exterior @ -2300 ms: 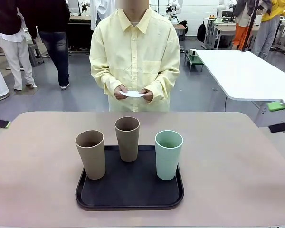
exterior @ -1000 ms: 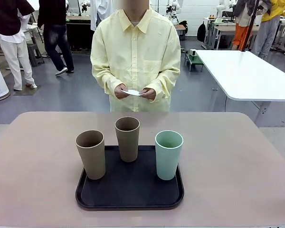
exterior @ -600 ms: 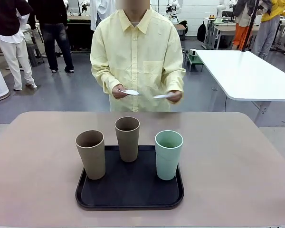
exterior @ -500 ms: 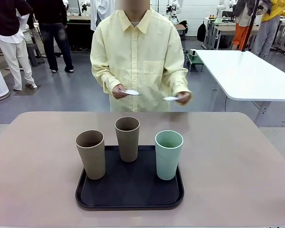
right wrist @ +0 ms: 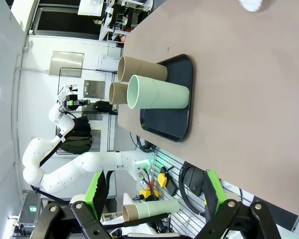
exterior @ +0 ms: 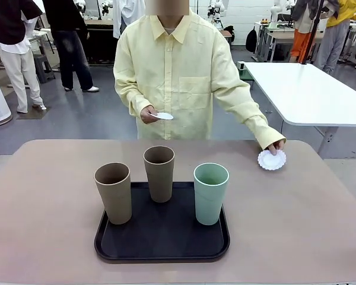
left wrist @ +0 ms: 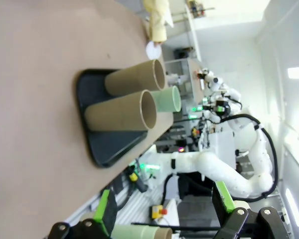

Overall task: Place coasters on the table and set cups on them.
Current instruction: Pick up one Reusable plastic cup and place it on a coaster set by the human.

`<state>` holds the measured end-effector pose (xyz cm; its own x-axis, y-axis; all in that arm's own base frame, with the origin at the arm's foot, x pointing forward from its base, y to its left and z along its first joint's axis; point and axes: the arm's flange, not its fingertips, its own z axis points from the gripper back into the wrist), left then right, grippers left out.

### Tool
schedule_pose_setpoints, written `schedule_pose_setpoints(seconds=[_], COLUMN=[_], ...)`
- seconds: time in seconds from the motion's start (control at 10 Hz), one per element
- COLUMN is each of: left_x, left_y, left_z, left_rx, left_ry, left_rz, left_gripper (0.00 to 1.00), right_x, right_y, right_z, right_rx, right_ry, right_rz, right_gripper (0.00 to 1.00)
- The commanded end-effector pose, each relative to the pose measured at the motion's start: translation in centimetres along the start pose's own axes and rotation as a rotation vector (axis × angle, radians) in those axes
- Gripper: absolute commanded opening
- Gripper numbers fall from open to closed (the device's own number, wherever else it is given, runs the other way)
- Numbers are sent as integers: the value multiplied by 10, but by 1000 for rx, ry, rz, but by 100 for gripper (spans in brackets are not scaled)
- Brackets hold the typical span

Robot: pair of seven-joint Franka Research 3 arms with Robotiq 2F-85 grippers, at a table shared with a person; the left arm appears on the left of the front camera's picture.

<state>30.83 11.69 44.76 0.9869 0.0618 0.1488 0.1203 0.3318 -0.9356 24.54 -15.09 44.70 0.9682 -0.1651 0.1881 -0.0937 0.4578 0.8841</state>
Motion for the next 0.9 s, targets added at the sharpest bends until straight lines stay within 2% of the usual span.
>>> schedule_pose_setpoints(seconds=[0.0,0.8], left_x=[0,0], left_y=[0,0], left_z=[1,1], left_rx=[-16,-16], left_ry=[-8,-8], left_rz=[-2,-2], left_gripper=[100,100], right_x=[2,2], right_y=[-1,-1], right_z=[0,0], right_rx=[12,12], right_ry=[-9,-9], right_rz=[1,1], right_gripper=[100,100])
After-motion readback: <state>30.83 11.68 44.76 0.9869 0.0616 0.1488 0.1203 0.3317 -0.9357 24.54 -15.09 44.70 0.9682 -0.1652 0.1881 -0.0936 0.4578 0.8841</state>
